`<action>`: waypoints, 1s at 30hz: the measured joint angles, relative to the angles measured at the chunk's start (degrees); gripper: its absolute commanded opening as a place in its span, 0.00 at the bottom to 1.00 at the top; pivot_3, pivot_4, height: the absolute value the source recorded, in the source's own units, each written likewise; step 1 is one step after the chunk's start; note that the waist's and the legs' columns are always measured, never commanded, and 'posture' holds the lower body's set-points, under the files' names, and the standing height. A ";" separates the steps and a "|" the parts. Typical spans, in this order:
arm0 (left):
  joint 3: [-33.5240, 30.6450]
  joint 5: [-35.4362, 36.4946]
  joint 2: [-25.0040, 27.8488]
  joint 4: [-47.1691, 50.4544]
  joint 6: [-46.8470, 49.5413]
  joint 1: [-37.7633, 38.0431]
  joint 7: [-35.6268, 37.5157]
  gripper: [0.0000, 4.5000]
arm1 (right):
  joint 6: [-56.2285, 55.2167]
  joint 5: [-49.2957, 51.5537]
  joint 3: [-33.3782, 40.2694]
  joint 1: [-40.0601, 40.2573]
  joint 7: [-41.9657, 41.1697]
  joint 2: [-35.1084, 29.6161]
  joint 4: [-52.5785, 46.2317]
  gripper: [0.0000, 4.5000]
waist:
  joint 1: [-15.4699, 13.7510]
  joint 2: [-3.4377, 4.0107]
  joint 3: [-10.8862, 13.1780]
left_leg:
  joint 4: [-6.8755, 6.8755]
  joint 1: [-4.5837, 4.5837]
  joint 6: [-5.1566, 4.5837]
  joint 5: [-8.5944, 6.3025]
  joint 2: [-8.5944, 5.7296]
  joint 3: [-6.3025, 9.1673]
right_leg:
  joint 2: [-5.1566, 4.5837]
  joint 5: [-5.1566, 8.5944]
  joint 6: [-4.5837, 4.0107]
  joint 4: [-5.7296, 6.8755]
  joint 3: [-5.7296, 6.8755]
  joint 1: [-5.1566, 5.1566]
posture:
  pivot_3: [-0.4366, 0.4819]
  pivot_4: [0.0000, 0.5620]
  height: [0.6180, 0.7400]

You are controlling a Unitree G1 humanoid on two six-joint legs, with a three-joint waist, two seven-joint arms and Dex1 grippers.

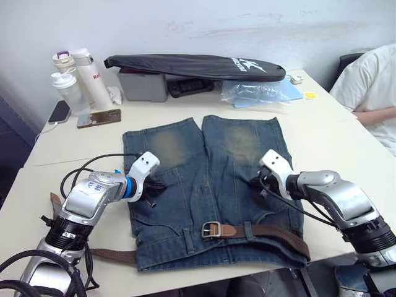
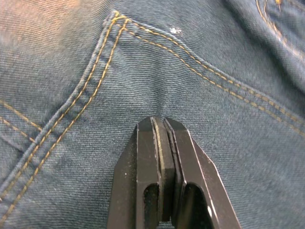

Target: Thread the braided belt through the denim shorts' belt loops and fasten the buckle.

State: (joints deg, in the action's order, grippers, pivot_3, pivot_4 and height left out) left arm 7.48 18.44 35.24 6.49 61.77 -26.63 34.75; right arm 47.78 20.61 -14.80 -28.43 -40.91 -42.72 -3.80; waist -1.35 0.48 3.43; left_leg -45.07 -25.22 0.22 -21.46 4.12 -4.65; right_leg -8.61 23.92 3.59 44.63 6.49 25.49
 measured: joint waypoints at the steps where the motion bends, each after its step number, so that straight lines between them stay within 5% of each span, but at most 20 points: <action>1: -0.26 -0.45 -0.74 -1.28 -1.13 -0.48 -0.68 0.01 | -0.16 -0.67 -0.17 -1.54 0.01 1.19 1.73 0.00 | -0.01 0.07 0.05 | 0.02 -0.04 -0.01 0.01 0.00 -0.01 | 0.03 -0.06 0.11 -0.04 0.03 0.04 | 0.48 0.27 0.03; 15: 0.47 -9.77 -7.71 -26.70 -19.34 -13.83 -5.27 0.01 | -17.66 -12.85 -1.78 -19.53 -1.88 11.73 34.09 0.00 | 0.38 0.16 0.19 | -0.16 -0.39 0.10 0.21 0.06 -0.65 | -0.10 -0.17 0.26 0.58 0.43 0.61 | 0.48 0.27 0.03; 24: -3.99 -4.80 -7.98 -17.55 -12.61 -10.66 -0.78 0.01 | -13.73 -12.42 2.06 -15.11 -5.41 10.43 25.86 0.00 | 0.87 0.49 0.01 | -0.99 -1.18 0.11 0.24 0.48 -0.65 | -0.03 -0.58 0.62 1.29 0.77 1.12 | 0.48 0.27 0.03; 26: -5.10 -3.84 -8.16 -15.87 -11.19 -10.74 -0.72 0.00 | -11.51 -11.50 3.29 -14.70 -5.92 10.35 23.47 0.15 | 0.89 0.49 0.01 | -1.00 -1.20 0.10 0.23 0.48 -0.66 | -0.04 -0.58 0.61 1.24 0.83 1.11 | 0.48 0.27 0.03; 30: -6.98 -2.52 -9.18 -15.72 -9.94 -11.12 -1.17 0.35 | -8.46 -9.82 4.63 -14.66 -6.79 10.35 19.36 0.57 | 1.24 0.45 0.08 | -0.98 -1.16 -0.01 0.18 0.51 -0.64 | -0.06 -0.57 0.59 1.14 1.05 1.09 | 0.48 0.27 0.03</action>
State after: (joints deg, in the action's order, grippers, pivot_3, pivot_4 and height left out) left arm 0.50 15.93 26.06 -9.23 51.83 -37.75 33.58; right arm 39.32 10.79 -10.17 -43.09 -47.70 -32.38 15.56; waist -0.10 0.94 3.50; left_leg -46.05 -26.38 0.22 -21.28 4.63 -5.29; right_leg -8.67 23.35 4.18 45.76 7.54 26.58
